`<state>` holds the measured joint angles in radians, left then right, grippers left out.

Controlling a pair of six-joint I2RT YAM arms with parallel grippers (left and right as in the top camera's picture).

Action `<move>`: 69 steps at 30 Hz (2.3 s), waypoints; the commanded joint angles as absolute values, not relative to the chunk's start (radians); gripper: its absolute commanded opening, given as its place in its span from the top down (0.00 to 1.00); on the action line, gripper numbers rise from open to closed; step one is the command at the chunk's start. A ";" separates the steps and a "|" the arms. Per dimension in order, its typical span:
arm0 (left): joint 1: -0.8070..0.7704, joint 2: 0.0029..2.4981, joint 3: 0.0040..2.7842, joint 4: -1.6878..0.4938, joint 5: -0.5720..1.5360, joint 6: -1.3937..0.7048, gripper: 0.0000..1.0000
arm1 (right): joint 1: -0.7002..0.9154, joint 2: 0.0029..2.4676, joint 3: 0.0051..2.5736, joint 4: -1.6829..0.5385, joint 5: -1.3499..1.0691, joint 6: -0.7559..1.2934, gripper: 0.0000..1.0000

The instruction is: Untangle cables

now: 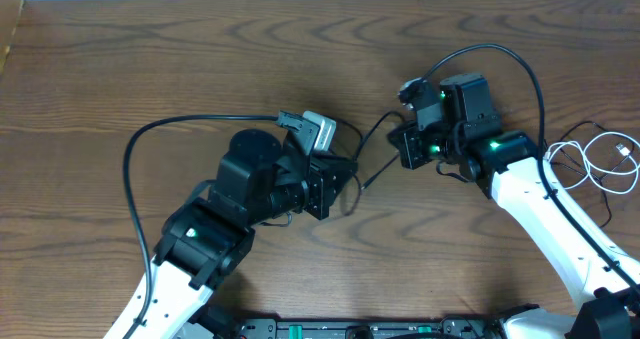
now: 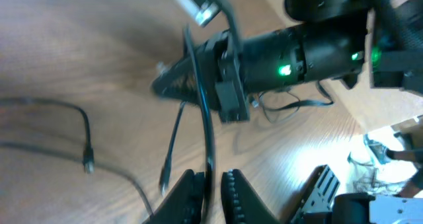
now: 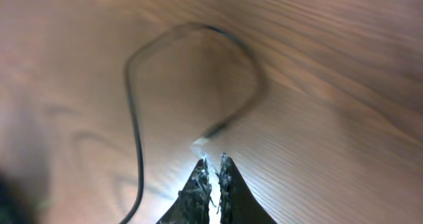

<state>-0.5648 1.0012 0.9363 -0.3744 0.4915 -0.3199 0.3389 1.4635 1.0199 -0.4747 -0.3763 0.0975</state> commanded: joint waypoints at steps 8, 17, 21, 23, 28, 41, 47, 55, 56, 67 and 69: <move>-0.567 1.180 0.942 -0.491 0.445 -0.319 0.72 | 0.332 1.464 1.026 -0.630 0.186 0.295 0.99; -0.567 1.358 0.942 -0.505 0.283 -0.320 0.72 | 0.334 1.465 1.026 -0.679 0.067 0.325 0.99; -0.567 1.441 0.942 -0.438 0.241 -0.326 0.72 | 0.335 1.464 1.026 -0.731 -0.002 0.325 0.99; -0.567 1.482 0.942 -0.417 0.241 -0.375 0.72 | 0.335 1.464 1.026 -0.733 -0.038 0.296 0.99; -0.567 1.561 0.942 -0.431 0.242 -0.447 0.72 | 0.302 1.450 1.027 -0.667 0.049 0.261 0.99; -0.567 1.568 0.942 -0.503 0.241 -0.447 0.72 | -0.190 1.206 1.159 -0.328 0.381 0.186 0.99; -0.567 1.568 0.942 -0.503 0.241 -0.447 0.72 | -0.411 1.136 1.197 -0.274 0.363 0.210 0.99; -0.567 1.568 0.942 -0.501 0.242 -0.447 0.72 | -0.451 1.261 1.195 -0.322 0.277 0.213 0.89; -0.567 1.568 0.942 -0.501 0.242 -0.447 0.72 | -0.451 1.287 1.195 -0.332 0.275 0.213 0.73; -0.563 1.548 0.943 -0.503 0.160 -0.391 0.72 | -0.440 1.445 1.195 -0.472 -0.373 0.213 0.24; -0.551 1.517 0.943 -0.503 0.101 -0.385 0.71 | -0.422 1.465 1.195 -0.497 -0.494 0.212 0.24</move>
<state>-0.5644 1.5631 0.9360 -0.4984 0.2111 -0.4248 -0.4435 1.4364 1.1946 -0.4793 -0.2333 0.2081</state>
